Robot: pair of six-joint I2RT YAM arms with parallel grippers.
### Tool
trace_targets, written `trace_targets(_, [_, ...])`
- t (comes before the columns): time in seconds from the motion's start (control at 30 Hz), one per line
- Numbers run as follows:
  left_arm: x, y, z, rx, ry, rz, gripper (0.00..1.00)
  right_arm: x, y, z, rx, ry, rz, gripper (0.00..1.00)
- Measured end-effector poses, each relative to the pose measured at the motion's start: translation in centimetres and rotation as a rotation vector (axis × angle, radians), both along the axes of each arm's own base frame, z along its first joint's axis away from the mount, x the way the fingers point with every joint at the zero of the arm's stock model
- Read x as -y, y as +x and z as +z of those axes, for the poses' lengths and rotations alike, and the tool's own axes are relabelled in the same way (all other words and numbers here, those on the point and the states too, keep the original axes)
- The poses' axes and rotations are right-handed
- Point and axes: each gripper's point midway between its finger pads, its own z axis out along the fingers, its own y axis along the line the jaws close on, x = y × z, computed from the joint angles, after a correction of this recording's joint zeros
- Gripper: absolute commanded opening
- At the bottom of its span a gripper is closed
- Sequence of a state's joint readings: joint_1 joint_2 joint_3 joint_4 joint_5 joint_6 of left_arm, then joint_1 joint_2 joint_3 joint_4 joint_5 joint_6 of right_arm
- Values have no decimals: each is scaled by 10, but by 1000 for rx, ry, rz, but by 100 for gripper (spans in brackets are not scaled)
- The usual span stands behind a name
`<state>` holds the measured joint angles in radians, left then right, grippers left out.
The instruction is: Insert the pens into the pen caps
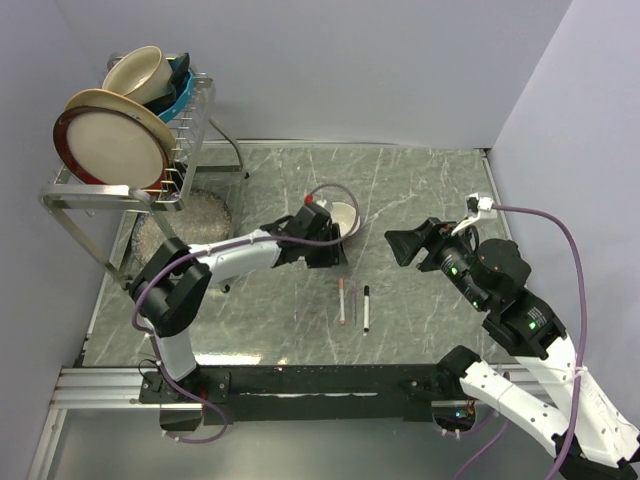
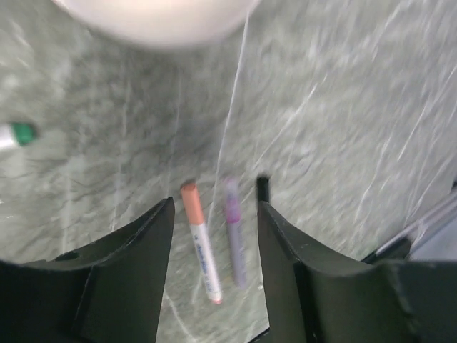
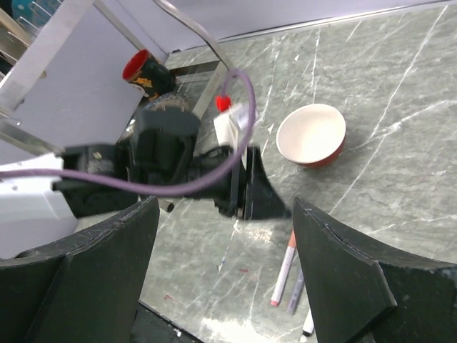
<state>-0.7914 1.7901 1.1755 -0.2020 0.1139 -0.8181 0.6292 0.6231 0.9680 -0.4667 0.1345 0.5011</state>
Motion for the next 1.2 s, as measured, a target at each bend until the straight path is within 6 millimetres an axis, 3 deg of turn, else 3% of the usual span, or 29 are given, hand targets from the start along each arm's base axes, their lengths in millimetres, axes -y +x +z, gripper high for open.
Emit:
trace_targets(0.13, [-5, 17, 38, 33, 3, 119, 53, 2, -4, 5, 11, 22, 0, 83])
trace_targets(0.23, [-21, 22, 67, 34, -26, 247, 44, 4, -8, 10, 24, 40, 0, 83])
trace_targets(0.3, [-39, 27, 86, -9, -46, 402, 46, 5, -10, 12, 29, 49, 0, 82])
trace_targets(0.43, [-68, 48, 104, -84, -54, 671, 49, 8, -13, 16, 41, 68, 0, 82])
trace_targets(0.53, [-80, 62, 107, -119, -47, 823, 47, 9, -16, 19, 48, 77, 3, 82])
trace_targets(0.63, [-86, 67, 90, -185, -17, 929, 46, 9, -17, 20, 51, 79, 3, 82])
trace_targets(0.87, [-106, 65, 8, -343, 160, 1099, 45, 12, -20, 23, 61, 91, 3, 82])
trace_targets(1.2, [-115, 67, -33, -397, 236, 1147, 41, 12, -21, 23, 64, 92, 3, 82])
